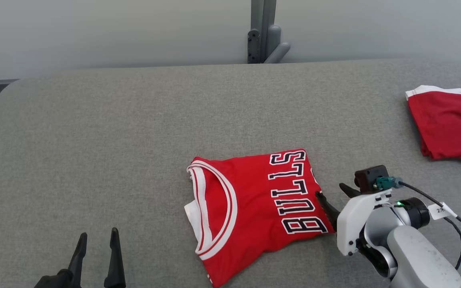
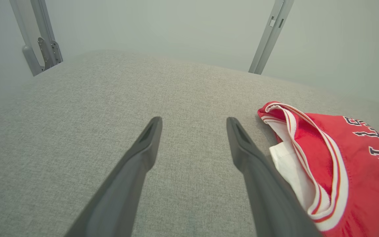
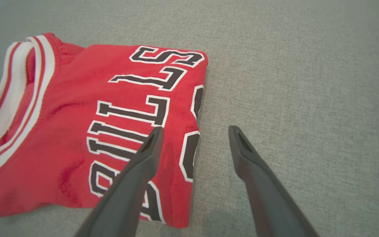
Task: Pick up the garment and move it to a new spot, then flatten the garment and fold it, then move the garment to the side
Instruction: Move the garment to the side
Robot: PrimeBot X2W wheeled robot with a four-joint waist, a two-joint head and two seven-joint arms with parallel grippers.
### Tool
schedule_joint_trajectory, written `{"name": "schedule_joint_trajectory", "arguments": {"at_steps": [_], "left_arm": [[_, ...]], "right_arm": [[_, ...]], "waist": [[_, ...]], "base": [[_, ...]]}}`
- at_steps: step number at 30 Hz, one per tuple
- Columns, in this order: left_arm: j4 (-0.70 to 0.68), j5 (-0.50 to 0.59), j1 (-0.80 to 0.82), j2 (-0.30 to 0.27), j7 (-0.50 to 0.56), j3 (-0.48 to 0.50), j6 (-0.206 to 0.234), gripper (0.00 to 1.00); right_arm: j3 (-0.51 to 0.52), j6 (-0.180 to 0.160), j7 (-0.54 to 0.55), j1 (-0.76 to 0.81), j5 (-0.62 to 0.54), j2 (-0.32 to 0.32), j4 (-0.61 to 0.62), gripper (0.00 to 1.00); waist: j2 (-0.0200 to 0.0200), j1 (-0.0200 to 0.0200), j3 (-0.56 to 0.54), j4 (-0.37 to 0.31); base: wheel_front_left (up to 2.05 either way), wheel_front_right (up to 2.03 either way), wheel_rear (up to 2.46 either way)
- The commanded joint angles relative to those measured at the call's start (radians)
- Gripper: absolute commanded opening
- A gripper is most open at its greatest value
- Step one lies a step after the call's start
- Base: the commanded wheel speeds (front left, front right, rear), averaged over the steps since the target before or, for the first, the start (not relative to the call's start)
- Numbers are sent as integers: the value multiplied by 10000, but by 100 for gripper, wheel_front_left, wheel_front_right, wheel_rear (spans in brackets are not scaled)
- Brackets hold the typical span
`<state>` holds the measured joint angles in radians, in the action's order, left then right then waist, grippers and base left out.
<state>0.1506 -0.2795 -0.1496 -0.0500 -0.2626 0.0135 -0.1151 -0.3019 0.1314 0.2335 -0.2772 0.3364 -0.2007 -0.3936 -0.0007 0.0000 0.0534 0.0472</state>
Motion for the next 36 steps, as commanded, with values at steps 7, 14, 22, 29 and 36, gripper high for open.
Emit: {"name": "schedule_joint_trajectory", "arguments": {"at_steps": [7,14,22,29,36], "left_arm": [[200,-83,340,-20,-25,-36,11,100],[328,-118,430,-20,-25,-22,43,100],[309,-60,371,-22,-25,139,21,100],[156,-99,472,-20,-25,282,31,100],[171,171,1224,-23,-25,122,-78,100]], "right_arm": [[-101,-14,65,-862,529,180,-1290,100],[-212,-14,-49,-1417,634,427,-2571,100],[-462,-14,-522,-1882,1585,637,-2993,0],[-609,-18,-1089,-2674,1708,275,-3044,0],[-546,-17,-1324,-4669,1487,-227,-3080,0]], "waist": [[7,0,554,658],[7,0,551,774],[7,0,516,165],[7,0,780,-1234],[7,0,1623,-1980]], "base": [[0,0,0],[0,0,0],[0,0,0],[0,0,0],[0,0,0]]}}
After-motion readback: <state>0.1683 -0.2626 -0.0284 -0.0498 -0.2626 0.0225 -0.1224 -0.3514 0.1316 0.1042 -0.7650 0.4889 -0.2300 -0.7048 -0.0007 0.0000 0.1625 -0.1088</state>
